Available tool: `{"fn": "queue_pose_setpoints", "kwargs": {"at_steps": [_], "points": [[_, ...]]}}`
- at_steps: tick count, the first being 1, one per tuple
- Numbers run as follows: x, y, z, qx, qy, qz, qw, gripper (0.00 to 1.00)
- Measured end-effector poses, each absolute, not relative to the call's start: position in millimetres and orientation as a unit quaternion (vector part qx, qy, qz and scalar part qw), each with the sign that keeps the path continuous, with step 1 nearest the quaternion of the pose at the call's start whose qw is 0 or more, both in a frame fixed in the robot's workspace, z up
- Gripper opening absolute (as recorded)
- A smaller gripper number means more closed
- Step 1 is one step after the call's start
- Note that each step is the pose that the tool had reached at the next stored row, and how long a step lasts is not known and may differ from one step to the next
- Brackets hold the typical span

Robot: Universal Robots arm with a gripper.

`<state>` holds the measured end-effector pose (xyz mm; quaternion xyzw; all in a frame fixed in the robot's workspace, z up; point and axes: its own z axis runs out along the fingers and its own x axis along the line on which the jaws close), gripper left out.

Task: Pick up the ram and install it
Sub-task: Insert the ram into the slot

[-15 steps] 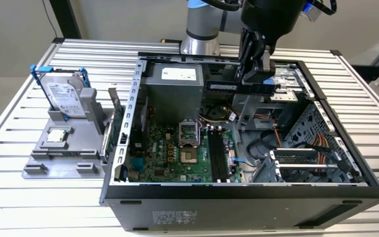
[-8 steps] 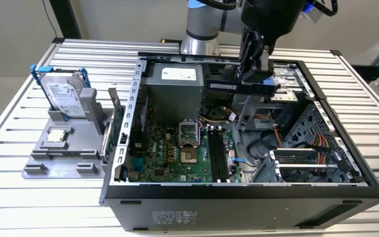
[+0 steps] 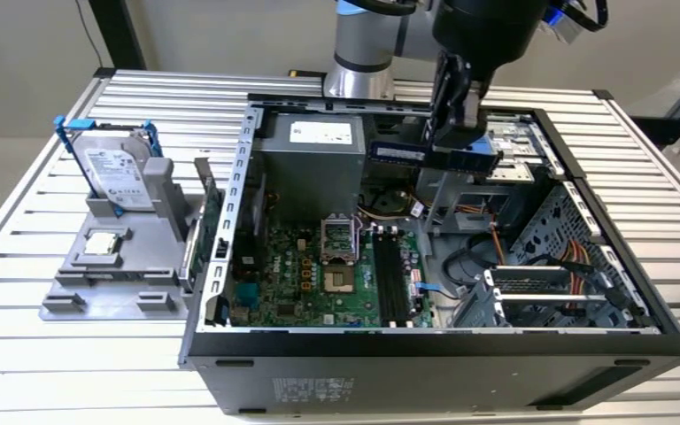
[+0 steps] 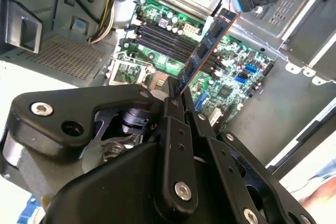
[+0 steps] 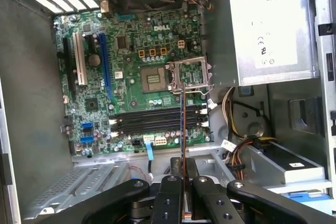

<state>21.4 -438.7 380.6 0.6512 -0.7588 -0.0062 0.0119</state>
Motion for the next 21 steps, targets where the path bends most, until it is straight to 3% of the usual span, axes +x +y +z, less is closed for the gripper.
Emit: {"fn": "queue_pose_setpoints", "kwargs": {"at_steps": [21], "points": [[21.4,-438.7,380.5,0.593,-0.805,-0.007,0.011,0.0]]}}
